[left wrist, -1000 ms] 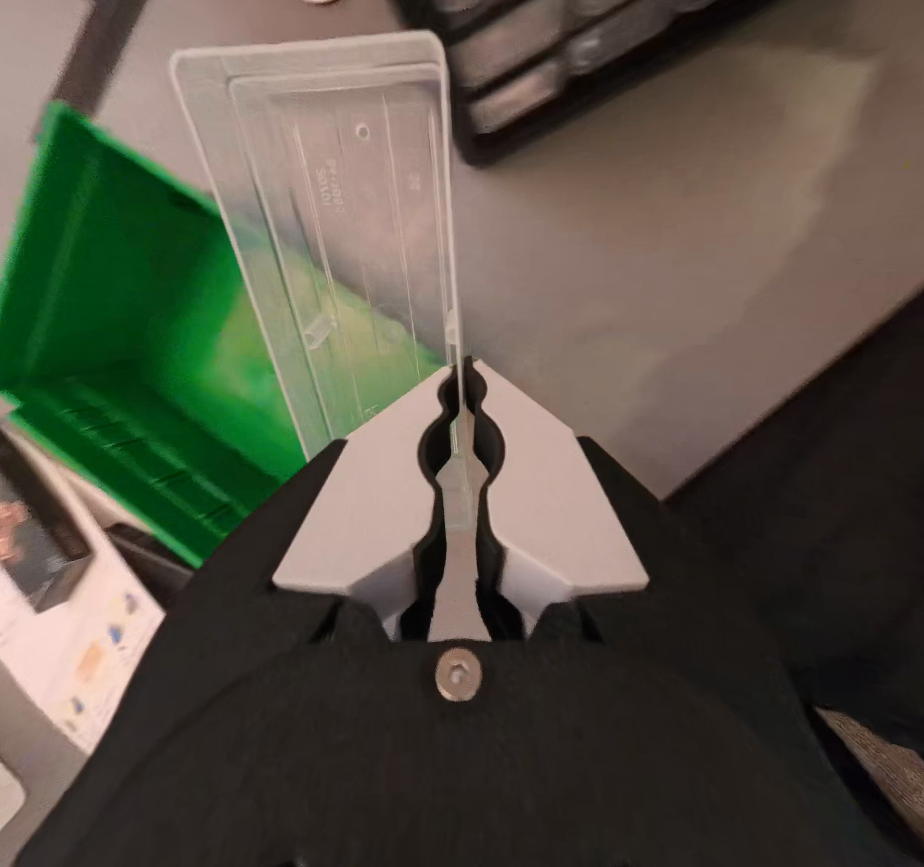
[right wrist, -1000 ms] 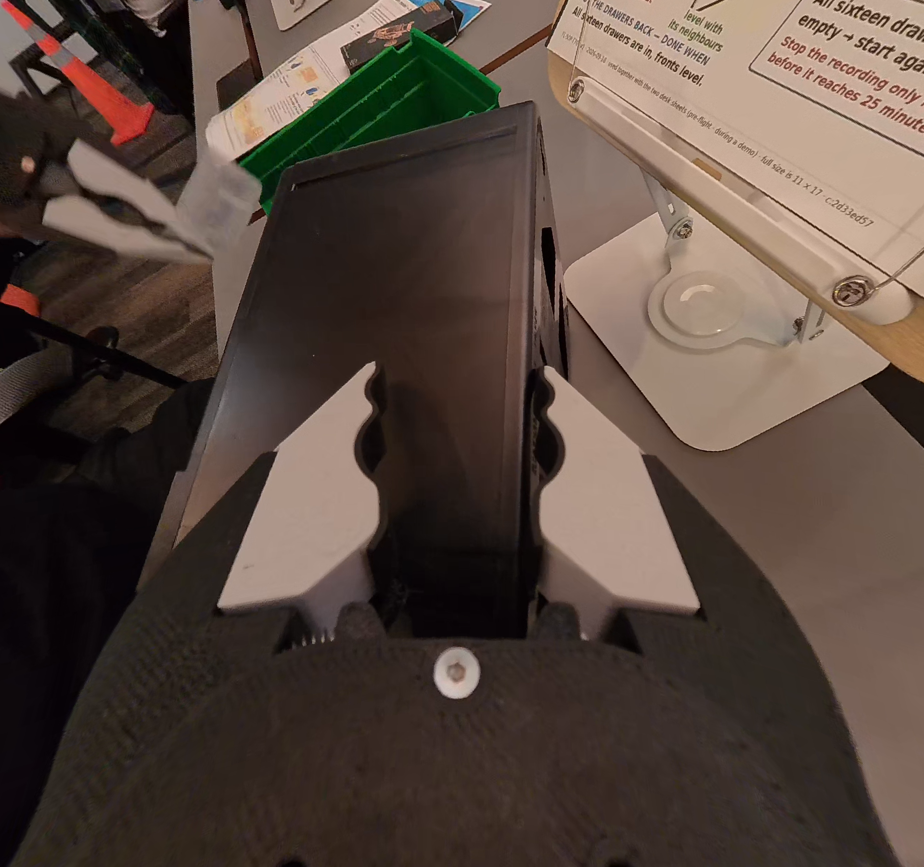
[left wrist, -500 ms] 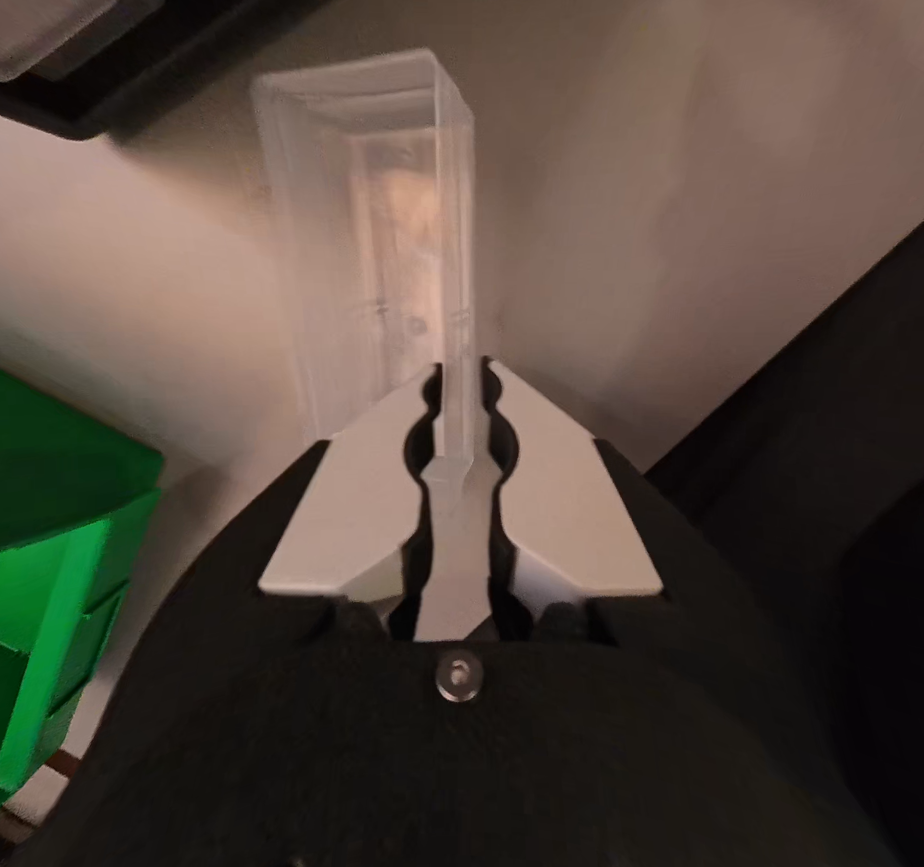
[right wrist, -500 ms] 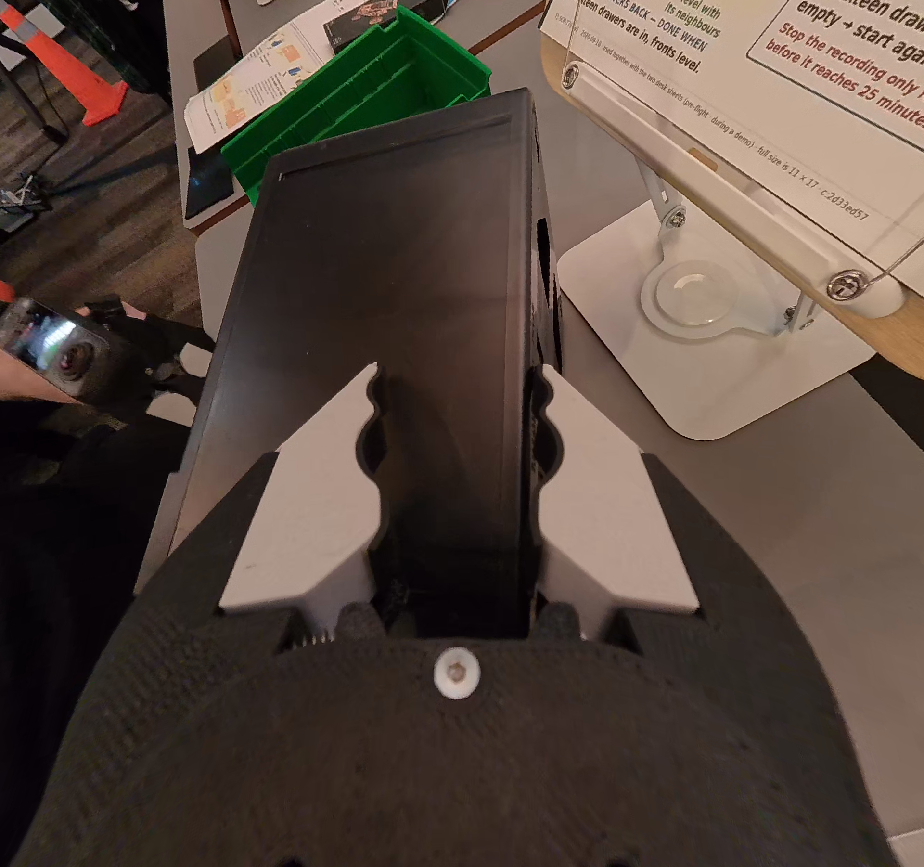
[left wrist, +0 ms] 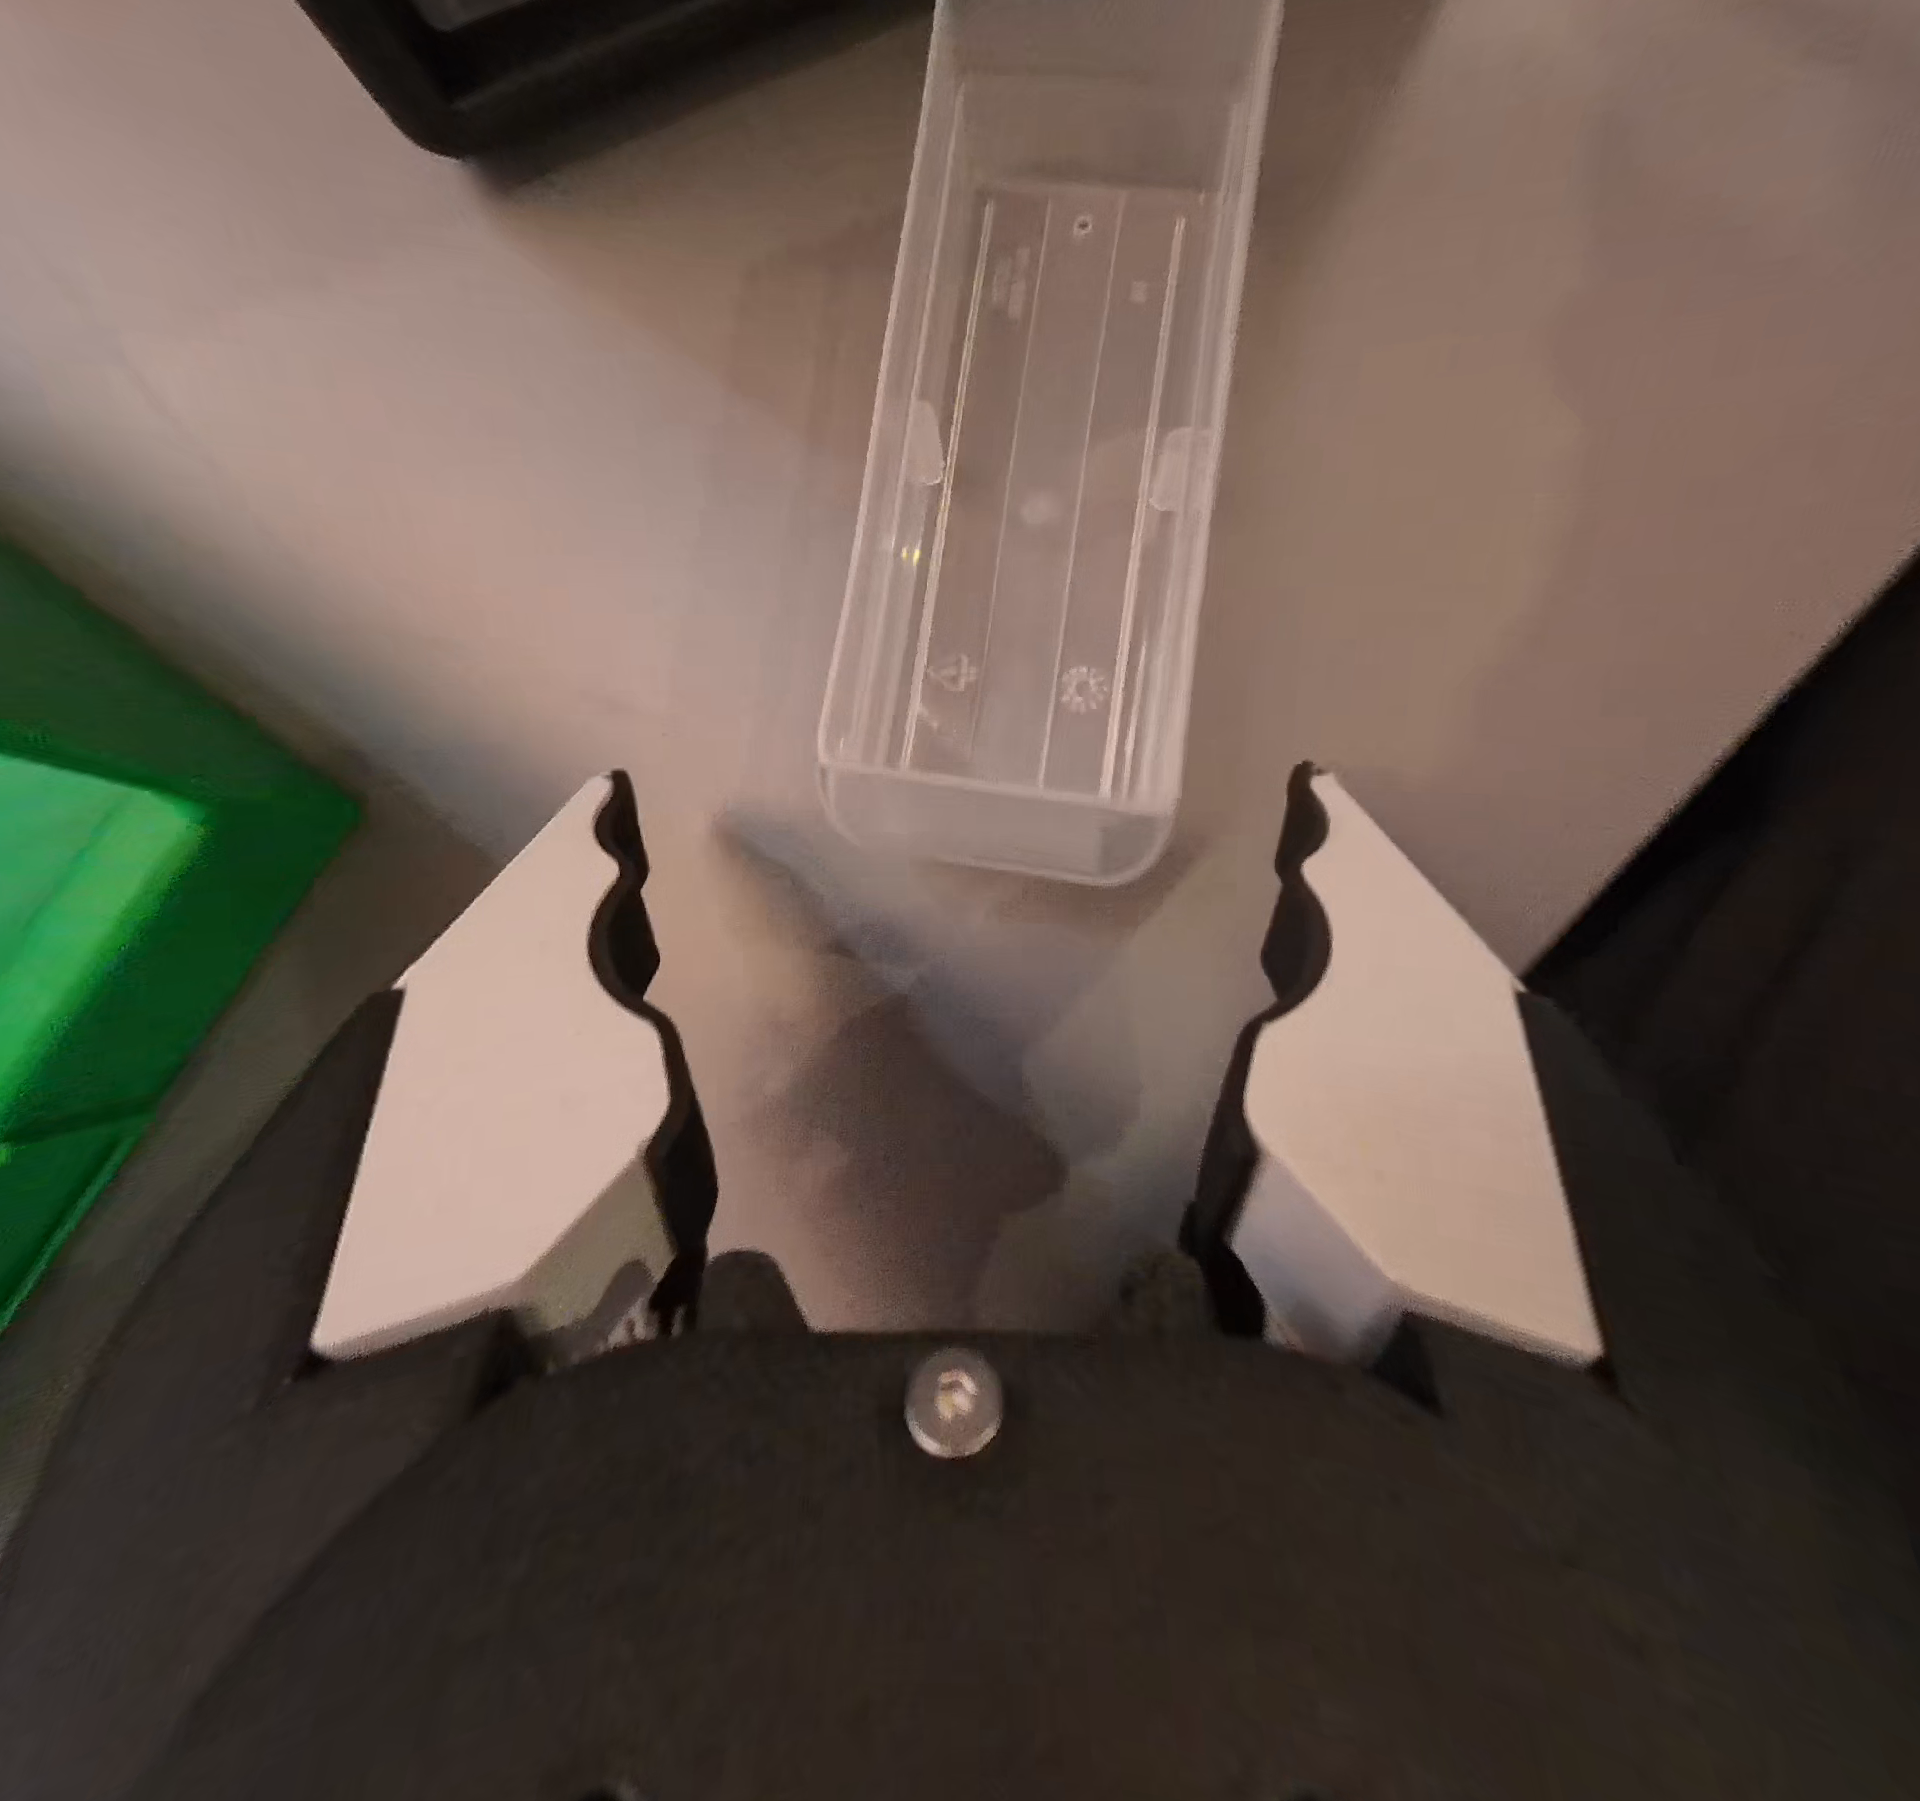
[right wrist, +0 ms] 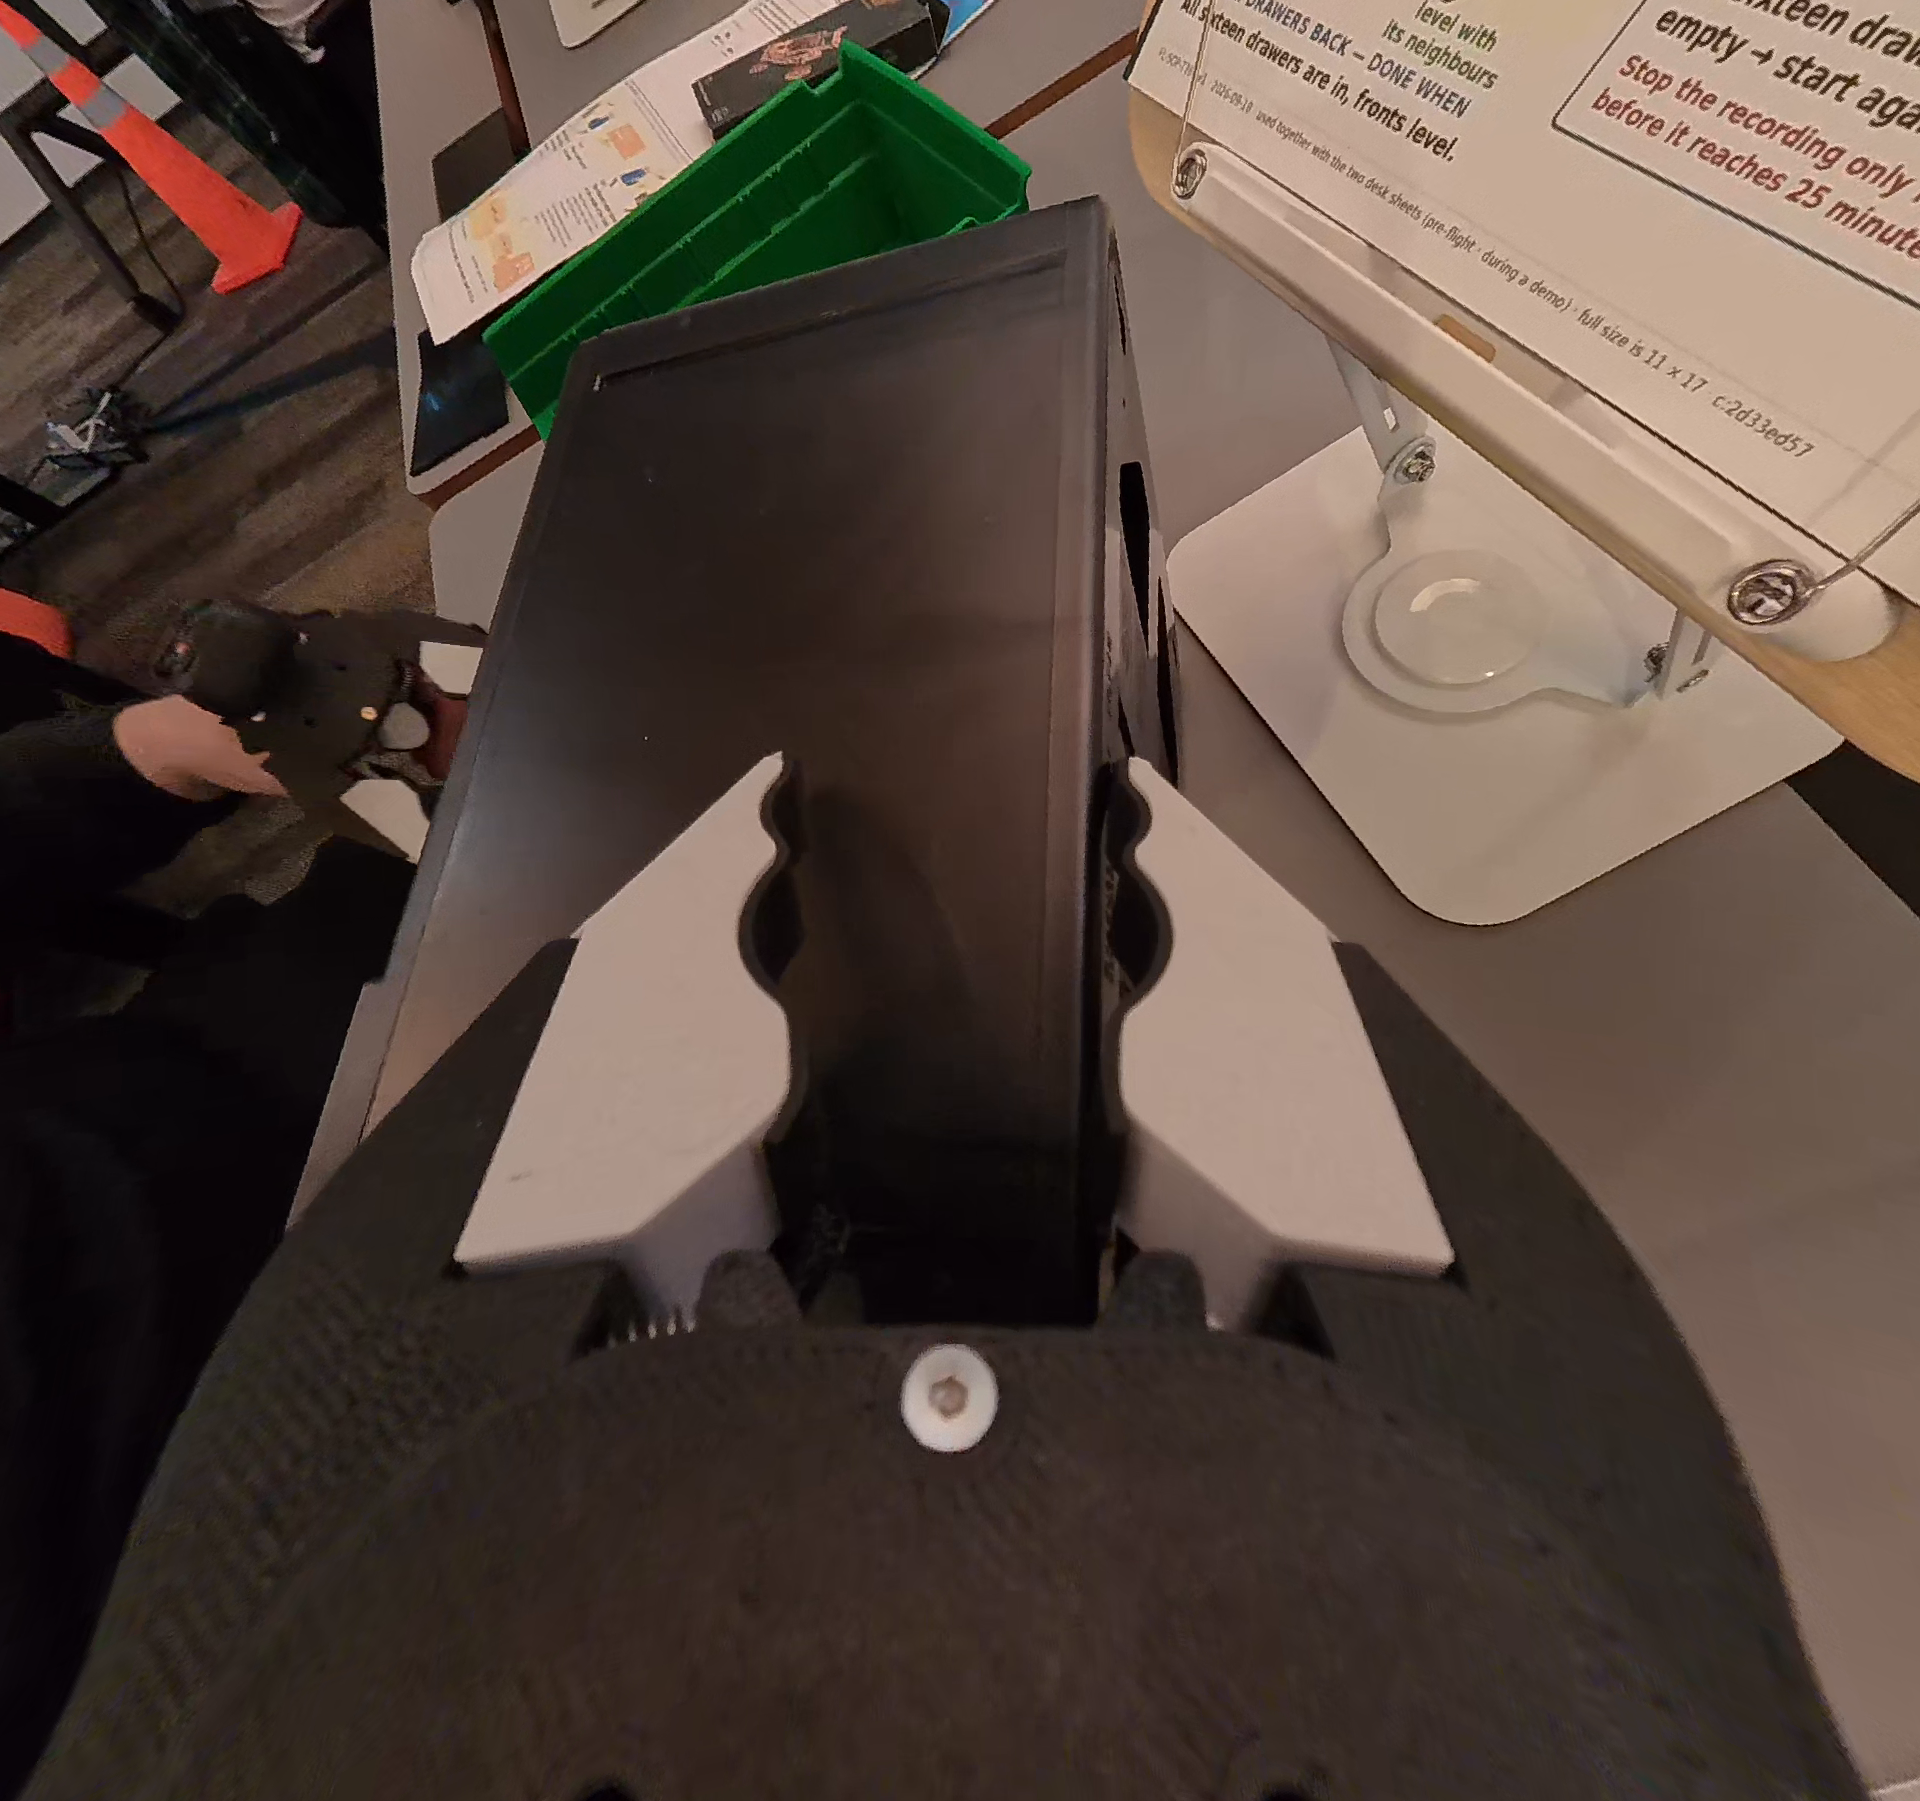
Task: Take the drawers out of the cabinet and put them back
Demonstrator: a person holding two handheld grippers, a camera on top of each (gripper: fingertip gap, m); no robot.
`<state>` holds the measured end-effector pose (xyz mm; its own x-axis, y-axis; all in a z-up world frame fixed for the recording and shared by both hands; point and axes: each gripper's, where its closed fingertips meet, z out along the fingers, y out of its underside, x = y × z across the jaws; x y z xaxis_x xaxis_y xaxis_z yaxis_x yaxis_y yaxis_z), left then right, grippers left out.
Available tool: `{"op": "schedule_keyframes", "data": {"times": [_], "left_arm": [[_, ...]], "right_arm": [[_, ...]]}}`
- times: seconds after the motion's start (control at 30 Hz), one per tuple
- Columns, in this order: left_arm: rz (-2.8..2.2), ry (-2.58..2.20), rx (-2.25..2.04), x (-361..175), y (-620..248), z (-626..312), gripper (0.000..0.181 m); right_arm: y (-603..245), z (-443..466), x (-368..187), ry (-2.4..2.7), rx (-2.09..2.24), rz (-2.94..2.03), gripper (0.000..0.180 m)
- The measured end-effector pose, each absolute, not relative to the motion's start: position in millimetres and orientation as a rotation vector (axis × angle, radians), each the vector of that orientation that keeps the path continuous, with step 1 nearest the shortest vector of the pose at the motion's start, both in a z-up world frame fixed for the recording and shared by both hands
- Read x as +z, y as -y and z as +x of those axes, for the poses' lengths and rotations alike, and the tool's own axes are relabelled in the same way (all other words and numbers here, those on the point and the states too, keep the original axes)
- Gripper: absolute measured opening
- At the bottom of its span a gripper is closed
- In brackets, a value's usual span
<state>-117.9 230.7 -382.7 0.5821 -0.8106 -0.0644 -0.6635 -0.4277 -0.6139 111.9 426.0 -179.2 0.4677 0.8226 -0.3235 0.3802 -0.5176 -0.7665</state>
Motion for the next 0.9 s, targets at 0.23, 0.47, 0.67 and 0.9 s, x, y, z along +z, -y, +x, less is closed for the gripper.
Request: {"op": "schedule_keyframes", "data": {"times": [0.23,0.47,0.67,0.9], "left_arm": [[-2.174,-1.129,-0.49,-390.9,-233.0,-96.1,0.072],[-2.151,-0.93,-0.549,-311.3,-229.3,-83.6,0.069],[-2.021,-0.957,-0.463,-237.1,-223.7,-33.1,0.068],[-2.016,-0.907,-0.526,-275.5,-228.7,-39.1,0.068]], "right_arm": [[-426.0,112.0,-178.6,0.986,0.941,-2.093,0.058],[-426.0,111.9,-178.6,0.992,0.938,-2.092,0.058],[-426.0,112.0,-178.0,0.982,0.952,-2.086,0.058],[-426.0,112.2,-178.1,0.979,0.947,-2.09,0.057]]}}
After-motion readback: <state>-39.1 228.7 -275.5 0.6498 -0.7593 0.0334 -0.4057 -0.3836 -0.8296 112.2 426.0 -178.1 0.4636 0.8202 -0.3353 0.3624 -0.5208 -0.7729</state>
